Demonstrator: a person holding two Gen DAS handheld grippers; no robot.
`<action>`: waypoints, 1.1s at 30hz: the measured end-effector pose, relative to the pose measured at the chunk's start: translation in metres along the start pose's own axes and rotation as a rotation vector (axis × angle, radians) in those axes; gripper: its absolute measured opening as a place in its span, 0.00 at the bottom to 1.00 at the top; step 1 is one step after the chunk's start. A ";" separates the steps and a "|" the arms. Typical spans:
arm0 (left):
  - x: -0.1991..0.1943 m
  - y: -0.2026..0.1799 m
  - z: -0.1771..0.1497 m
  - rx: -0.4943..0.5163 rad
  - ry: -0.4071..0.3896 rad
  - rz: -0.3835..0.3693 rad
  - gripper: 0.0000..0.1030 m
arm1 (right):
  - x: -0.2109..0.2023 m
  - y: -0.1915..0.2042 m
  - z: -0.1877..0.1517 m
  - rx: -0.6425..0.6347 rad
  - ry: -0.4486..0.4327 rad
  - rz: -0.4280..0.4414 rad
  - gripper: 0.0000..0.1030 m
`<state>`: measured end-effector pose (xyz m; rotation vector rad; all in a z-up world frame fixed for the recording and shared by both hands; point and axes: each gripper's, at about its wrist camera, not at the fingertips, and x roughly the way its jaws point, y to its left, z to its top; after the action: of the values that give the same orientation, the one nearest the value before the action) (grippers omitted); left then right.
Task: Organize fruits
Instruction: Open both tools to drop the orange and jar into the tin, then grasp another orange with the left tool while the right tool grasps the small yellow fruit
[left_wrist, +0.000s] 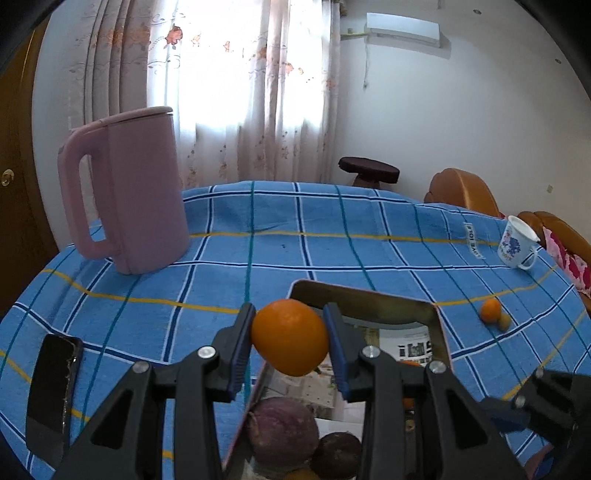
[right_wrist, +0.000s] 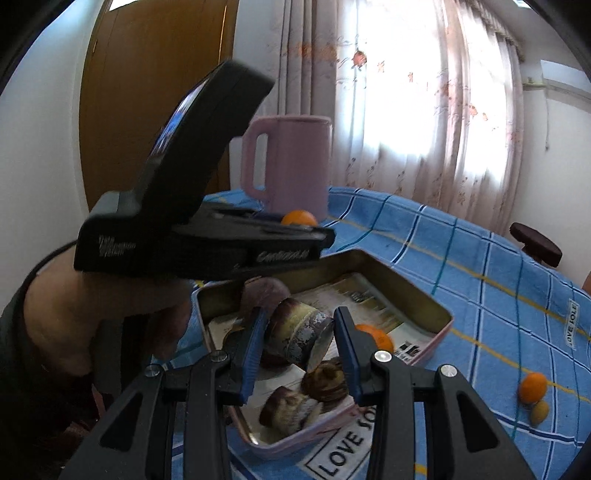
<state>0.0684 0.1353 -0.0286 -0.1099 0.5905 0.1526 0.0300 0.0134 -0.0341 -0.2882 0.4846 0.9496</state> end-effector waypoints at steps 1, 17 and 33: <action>0.001 0.001 0.000 -0.001 0.003 0.002 0.38 | 0.002 0.001 -0.001 -0.004 0.010 0.000 0.38; -0.011 -0.005 -0.001 -0.005 -0.029 0.007 0.71 | -0.017 -0.028 -0.014 0.029 0.045 -0.060 0.50; -0.005 -0.124 -0.003 0.122 -0.007 -0.156 0.85 | -0.094 -0.201 -0.070 0.338 0.122 -0.440 0.57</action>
<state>0.0839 0.0123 -0.0208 -0.0373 0.5810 -0.0345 0.1324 -0.1954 -0.0401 -0.1370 0.6521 0.4135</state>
